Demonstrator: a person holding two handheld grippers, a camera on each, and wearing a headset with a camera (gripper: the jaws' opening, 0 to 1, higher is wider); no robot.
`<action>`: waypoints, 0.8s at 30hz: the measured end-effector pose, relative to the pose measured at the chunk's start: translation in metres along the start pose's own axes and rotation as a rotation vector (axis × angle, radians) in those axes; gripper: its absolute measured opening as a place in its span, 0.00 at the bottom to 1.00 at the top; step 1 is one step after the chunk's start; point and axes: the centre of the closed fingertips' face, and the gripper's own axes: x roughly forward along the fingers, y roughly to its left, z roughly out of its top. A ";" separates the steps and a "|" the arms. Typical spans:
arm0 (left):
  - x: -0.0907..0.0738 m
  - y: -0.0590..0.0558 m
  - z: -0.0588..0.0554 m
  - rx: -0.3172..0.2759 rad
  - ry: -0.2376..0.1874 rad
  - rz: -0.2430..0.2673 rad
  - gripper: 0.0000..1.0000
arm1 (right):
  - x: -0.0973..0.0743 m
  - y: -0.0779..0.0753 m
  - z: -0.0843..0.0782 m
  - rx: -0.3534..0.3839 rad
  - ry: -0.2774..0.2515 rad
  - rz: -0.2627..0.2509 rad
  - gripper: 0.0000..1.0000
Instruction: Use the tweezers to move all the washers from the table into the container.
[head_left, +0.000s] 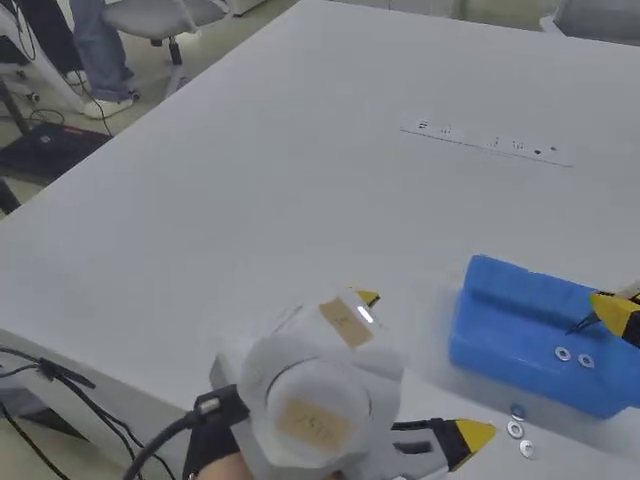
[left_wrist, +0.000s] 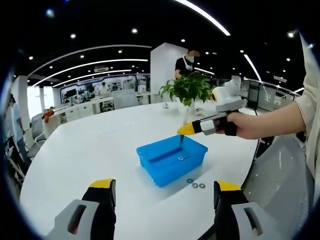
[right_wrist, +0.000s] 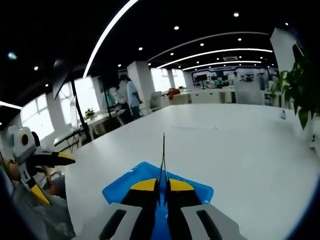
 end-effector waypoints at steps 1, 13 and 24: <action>0.000 0.000 0.001 0.008 -0.003 -0.001 0.82 | -0.002 0.003 0.004 0.001 -0.014 -0.001 0.03; 0.002 -0.013 0.003 0.019 -0.011 -0.071 0.84 | -0.039 0.059 0.012 0.044 -0.073 0.041 0.03; 0.003 -0.020 0.002 0.044 -0.005 -0.109 0.85 | -0.044 0.067 -0.048 0.146 0.019 0.019 0.03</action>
